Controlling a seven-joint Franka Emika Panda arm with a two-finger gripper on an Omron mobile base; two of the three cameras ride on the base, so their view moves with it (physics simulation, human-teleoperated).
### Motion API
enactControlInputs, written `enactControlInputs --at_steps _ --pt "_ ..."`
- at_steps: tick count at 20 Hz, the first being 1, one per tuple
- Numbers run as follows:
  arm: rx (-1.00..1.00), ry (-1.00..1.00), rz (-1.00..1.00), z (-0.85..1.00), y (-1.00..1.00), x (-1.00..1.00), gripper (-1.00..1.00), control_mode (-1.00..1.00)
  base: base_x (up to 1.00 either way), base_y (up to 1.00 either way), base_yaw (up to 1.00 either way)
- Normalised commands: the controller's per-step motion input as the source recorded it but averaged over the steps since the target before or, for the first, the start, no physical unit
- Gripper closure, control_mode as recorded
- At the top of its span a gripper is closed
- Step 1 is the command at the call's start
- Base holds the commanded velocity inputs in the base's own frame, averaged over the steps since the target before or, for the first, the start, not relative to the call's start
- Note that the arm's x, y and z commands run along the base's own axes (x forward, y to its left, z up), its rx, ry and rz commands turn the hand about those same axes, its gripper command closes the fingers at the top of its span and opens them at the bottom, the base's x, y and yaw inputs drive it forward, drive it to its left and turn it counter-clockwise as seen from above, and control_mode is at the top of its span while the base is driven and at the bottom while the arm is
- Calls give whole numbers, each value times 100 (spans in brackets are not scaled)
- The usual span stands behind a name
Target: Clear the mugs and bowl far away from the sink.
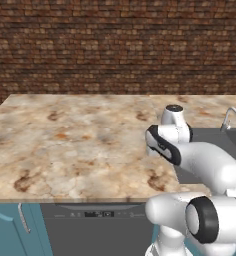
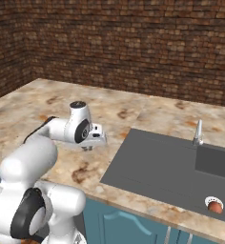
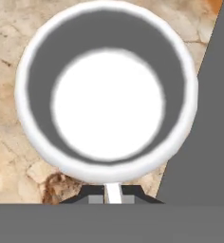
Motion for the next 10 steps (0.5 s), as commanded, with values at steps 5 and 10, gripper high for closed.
enactControlInputs --at_steps 5,10 --pt "-4 4 0 100 0 -56 100 -100 0 0 0" --pt "5 1 -2 94 0 -73 100 -100 0 0 0"
